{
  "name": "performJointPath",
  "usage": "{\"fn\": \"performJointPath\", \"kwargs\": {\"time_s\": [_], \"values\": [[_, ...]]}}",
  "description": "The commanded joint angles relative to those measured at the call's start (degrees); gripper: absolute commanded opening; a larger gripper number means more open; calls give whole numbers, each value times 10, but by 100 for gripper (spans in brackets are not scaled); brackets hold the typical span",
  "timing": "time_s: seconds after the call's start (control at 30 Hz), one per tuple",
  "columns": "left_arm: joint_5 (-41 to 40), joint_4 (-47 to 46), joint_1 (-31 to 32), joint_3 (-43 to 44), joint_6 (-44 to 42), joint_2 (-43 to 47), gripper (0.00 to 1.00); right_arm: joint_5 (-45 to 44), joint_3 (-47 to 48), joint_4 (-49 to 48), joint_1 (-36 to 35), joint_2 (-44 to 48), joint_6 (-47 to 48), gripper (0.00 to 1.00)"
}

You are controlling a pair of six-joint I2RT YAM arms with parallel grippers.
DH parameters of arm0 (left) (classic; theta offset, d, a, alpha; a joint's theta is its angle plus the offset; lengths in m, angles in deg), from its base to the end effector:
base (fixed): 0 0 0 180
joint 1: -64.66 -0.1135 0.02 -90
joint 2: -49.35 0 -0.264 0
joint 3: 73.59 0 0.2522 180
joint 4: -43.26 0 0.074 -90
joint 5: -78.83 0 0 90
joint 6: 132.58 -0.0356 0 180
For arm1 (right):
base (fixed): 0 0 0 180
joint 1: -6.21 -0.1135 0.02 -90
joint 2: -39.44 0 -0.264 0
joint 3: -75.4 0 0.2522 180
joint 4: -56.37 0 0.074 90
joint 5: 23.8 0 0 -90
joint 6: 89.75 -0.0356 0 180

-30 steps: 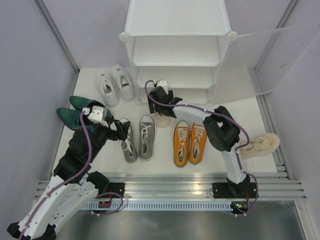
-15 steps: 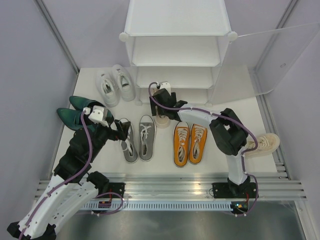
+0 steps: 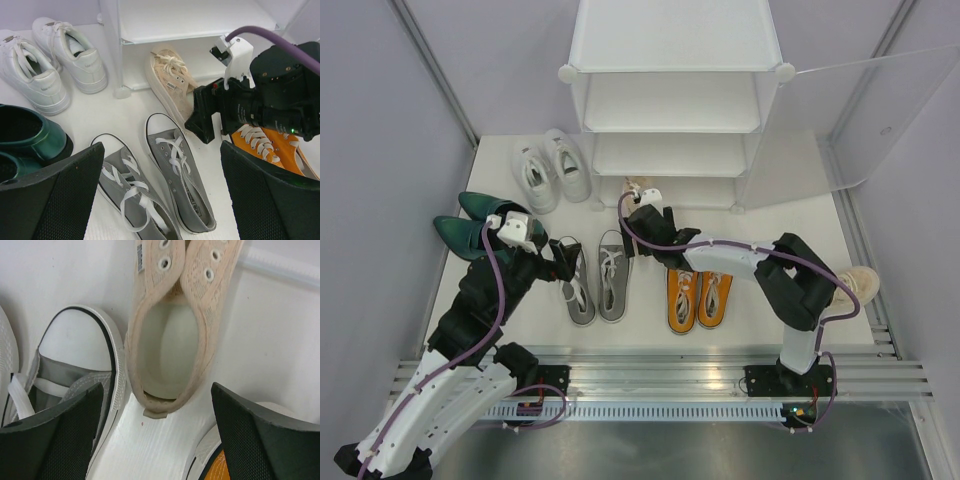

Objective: Place and organize the shoes in the shoe cabinet

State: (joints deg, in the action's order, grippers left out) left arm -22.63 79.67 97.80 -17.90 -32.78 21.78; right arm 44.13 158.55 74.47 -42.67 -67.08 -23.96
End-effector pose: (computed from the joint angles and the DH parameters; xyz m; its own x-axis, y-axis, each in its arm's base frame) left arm 0.1011 -0.0576 0.3389 -0.1821 -0.0803 -0.9800 0.3452 0.9280 -0.1402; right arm 0.2776 0.2976 0.1957 -0.6076 -0.1181 -0.7854 -0.2893 0.9539 0.0803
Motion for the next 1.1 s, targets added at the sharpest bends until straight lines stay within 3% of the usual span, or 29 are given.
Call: {"fn": "performJointPath", "kwargs": {"time_s": [0.0,0.33,0.5,0.7,0.83,0.93,1.07], "values": [[4,-5,3,21,-13,-2,100,-35,-26,-39,-8,20,-16,91],[14,-5,3,22,-12,-5,100,-71,-40,-88,-9,-18,-11,89],[21,-4,3,23,-10,-6,99,-62,-21,-94,-10,-55,-8,84],[28,-5,3,24,-8,-10,99,-62,-14,-111,-10,-70,-3,65],[36,-4,3,25,-8,-15,100,-80,0,-112,-10,-67,15,44],[43,-3,3,25,-8,-18,100,-90,14,-112,-10,-61,27,34],[41,-3,3,25,-8,-15,100,-102,36,-111,-8,-55,51,28]]}}
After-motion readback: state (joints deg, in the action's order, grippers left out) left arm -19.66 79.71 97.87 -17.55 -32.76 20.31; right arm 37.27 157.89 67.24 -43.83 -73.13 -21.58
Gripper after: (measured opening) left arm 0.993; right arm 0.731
